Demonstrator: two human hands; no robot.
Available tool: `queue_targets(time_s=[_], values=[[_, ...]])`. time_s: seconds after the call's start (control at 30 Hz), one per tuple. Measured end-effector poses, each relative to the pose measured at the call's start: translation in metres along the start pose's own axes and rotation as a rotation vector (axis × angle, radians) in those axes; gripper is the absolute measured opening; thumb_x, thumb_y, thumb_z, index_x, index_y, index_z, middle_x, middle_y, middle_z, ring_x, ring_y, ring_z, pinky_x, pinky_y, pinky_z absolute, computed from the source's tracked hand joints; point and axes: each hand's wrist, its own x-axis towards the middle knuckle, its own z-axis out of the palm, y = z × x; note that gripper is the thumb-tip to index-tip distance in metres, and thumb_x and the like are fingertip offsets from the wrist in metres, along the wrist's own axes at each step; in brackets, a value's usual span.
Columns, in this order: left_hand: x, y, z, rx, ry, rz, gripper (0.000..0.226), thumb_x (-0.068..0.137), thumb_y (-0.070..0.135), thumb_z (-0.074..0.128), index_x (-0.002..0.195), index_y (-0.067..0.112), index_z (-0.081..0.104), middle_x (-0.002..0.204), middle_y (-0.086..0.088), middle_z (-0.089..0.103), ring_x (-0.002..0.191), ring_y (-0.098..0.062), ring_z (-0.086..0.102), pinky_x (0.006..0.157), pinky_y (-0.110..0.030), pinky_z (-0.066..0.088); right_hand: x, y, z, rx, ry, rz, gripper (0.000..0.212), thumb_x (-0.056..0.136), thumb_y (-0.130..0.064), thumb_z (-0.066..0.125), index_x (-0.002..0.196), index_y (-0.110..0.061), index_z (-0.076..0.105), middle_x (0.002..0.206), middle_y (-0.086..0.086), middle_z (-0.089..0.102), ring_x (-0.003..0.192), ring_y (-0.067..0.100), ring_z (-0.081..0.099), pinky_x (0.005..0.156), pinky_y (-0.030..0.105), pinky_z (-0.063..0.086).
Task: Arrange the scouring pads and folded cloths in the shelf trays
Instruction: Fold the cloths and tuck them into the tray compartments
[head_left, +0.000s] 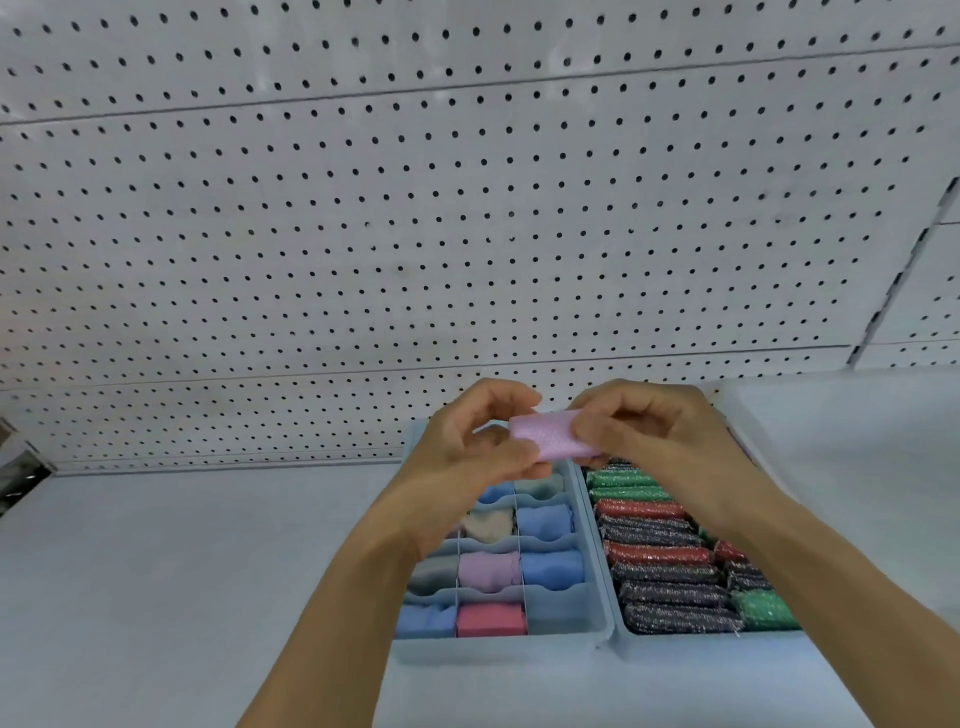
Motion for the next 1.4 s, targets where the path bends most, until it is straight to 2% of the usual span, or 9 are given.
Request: queue_targets(time_s=[0.1,0.23,0.33,0.47,0.57,0.67,0.87,1.17,1.4], values=[[-0.005,-0.014,-0.005,0.222,0.009,-0.005,0.035,0.081,-0.006,0.068,0.102,0.021,0.062,0.095,0.008,0.066,0.087,-0.010,0.065,0.077,-0.030,0.056,-0.001,0.015,0.005,-0.289,-0.076,0.076,0.021,0.078,-0.012,0.077,0.087,-0.025,0.063,0.090,0.011,0.069,0.080,0.037,0.063,0.075,0.051,0.052],[-0.018,-0.046,0.000,0.354,-0.023,0.006,0.036,0.075,-0.011,0.066,0.091,0.021,0.058,0.086,0.008,0.063,0.082,-0.010,0.060,0.072,-0.026,0.055,-0.009,0.029,0.018,-0.626,-0.277,0.125,0.025,0.074,-0.025,0.075,0.095,-0.034,0.066,0.091,-0.015,0.066,0.085,0.003,0.061,0.077,0.022,0.049],[-0.030,-0.072,0.003,0.420,-0.068,0.012,0.036,0.076,-0.006,0.068,0.092,0.024,0.057,0.087,0.013,0.061,0.080,-0.003,0.060,0.074,-0.023,0.055,-0.018,0.034,0.032,-0.952,-0.402,0.059,0.019,0.077,-0.038,0.068,0.094,-0.031,0.066,0.078,-0.017,0.054,0.080,0.007,0.053,0.066,0.014,0.035],[-0.043,-0.100,-0.010,0.547,-0.150,-0.035,0.041,0.079,0.009,0.070,0.110,0.031,0.054,0.107,0.021,0.057,0.105,0.001,0.055,0.090,-0.019,0.049,-0.028,0.061,0.049,-1.309,-0.567,0.035,0.011,0.081,-0.033,0.055,0.083,-0.022,0.057,0.081,-0.005,0.058,0.079,0.022,0.053,0.062,0.031,0.037],[-0.044,-0.117,-0.038,1.005,0.006,0.021,0.042,0.085,0.020,0.064,0.123,0.033,0.049,0.125,0.020,0.049,0.121,-0.001,0.042,0.113,-0.027,0.027,-0.027,0.074,0.056,-1.492,-0.640,0.086,0.008,0.080,-0.019,0.051,0.078,-0.023,0.044,0.092,0.001,0.064,0.085,0.026,0.060,0.050,0.027,0.025],[-0.048,-0.134,-0.056,1.204,0.062,-0.058,0.041,0.091,0.021,0.057,0.129,0.032,0.047,0.139,0.014,0.041,0.142,-0.010,0.025,0.119,-0.048,0.001,-0.020,0.077,0.070,-1.577,-0.703,0.095,0.017,0.083,-0.008,0.049,0.076,-0.021,0.042,0.099,0.002,0.065,0.087,0.027,0.059,0.052,0.026,0.022],[-0.054,-0.156,-0.063,1.090,0.101,-0.029,0.032,0.091,0.021,0.059,0.123,0.024,0.056,0.142,0.010,0.044,0.147,-0.009,0.015,0.120,-0.043,0.002,-0.017,0.095,0.085,-1.660,-0.733,0.141,0.023,0.087,-0.006,0.053,0.107,-0.017,0.059,0.107,0.002,0.065,0.100,0.025,0.062,0.066,0.029,0.032],[-0.054,-0.156,-0.062,1.111,0.092,-0.041,0.031,0.094,0.028,0.053,0.125,0.026,0.055,0.143,0.012,0.042,0.147,-0.009,0.013,0.122,-0.042,0.005,-0.013,0.099,0.084,-1.646,-0.795,0.185,0.010,0.089,-0.015,0.051,0.080,-0.019,0.055,0.082,-0.003,0.058,0.086,0.024,0.058,0.061,0.029,0.032],[-0.053,-0.158,-0.063,1.145,0.074,-0.062,0.034,0.095,0.032,0.052,0.128,0.027,0.053,0.147,0.012,0.041,0.148,-0.009,0.011,0.122,-0.044,0.007,-0.020,0.087,0.081,-1.559,-0.697,0.227,0.031,0.090,-0.029,0.050,0.064,-0.017,0.037,0.064,-0.006,0.030,0.073,0.023,0.041,0.057,0.025,0.028]])
